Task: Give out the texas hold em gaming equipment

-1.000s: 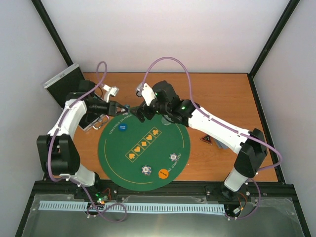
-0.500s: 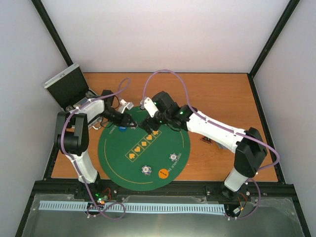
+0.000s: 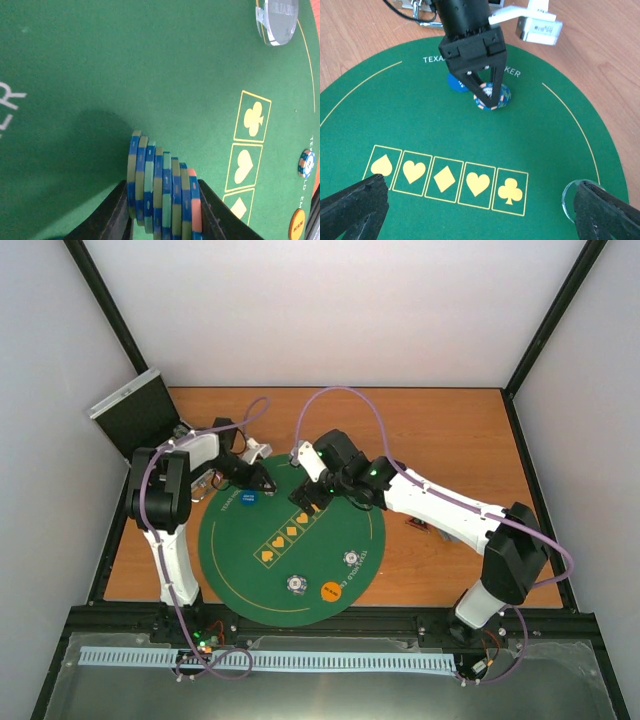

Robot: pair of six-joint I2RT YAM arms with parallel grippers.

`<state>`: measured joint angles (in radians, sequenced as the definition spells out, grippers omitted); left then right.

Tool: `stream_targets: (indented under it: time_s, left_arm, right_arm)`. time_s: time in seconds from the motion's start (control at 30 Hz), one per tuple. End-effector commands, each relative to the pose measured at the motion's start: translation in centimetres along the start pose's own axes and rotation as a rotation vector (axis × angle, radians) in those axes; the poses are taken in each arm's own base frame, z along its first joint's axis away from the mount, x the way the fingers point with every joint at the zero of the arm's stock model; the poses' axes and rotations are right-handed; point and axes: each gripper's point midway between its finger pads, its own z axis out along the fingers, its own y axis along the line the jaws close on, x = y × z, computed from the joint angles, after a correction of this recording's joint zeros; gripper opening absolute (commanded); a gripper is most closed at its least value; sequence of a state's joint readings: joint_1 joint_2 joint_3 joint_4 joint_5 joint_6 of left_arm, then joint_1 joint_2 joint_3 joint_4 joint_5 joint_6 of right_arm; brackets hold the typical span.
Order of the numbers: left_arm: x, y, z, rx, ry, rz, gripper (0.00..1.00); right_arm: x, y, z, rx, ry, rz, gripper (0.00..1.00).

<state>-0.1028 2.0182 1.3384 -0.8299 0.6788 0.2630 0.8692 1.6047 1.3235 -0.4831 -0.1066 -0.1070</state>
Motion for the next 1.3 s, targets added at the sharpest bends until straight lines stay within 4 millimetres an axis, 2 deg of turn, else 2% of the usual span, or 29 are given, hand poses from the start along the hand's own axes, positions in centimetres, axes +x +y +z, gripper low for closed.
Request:
stream_targets:
  time_s: [0.0,0.3,0.37,0.47,0.67,0.83,1.07,1.2,1.27]
  left_arm:
    - [-1.6,0.8,0.1,-0.023,-0.016,0.041,0.20]
    - [-1.8,2.9,1.0,-0.049,0.007,0.018,0.34]
    - [-1.8,3.5,0.8,-0.061,0.000,0.015,0.37]
    - [-2.1,4.6,0.5,-0.090,-0.012,0.006,0.46]
    - [-2.3,5.4,0.5,-0.125,-0.017,0.009,0.50]
    - [-3.6,5.8,-0.5,-0.185,-0.060,0.037,0.60]
    - [-6.3,4.4,-4.0,-0.261,-0.158,0.174,0.86]
    - [-7.3,1.5,-6.4,-0.268,-0.227,0.315,0.89]
    - [-6.7,-0.6,-6.7,-0.276,-0.235,0.426,0.93]
  right_arm:
    - [-0.2,0.0,-0.9,0.001,-0.015,0.004,1.00]
    - [0.0,0.3,-1.2,-0.014,-0.015,0.004,1.00]
    - [0.0,0.4,-1.3,-0.020,-0.016,0.003,1.00]
    - [0.0,0.6,-1.3,-0.034,-0.019,0.000,1.00]
    - [-0.4,0.9,-1.3,-0.054,-0.027,0.000,1.00]
    - [-0.1,1.1,-1.1,-0.067,-0.019,-0.001,1.00]
    - [-0.1,1.5,-1.0,-0.085,-0.012,-0.001,1.00]
    - [0.0,1.6,-1.3,-0.092,-0.010,-0.003,1.00]
    - [-0.2,1.4,-1.8,-0.081,-0.022,-0.005,1.00]
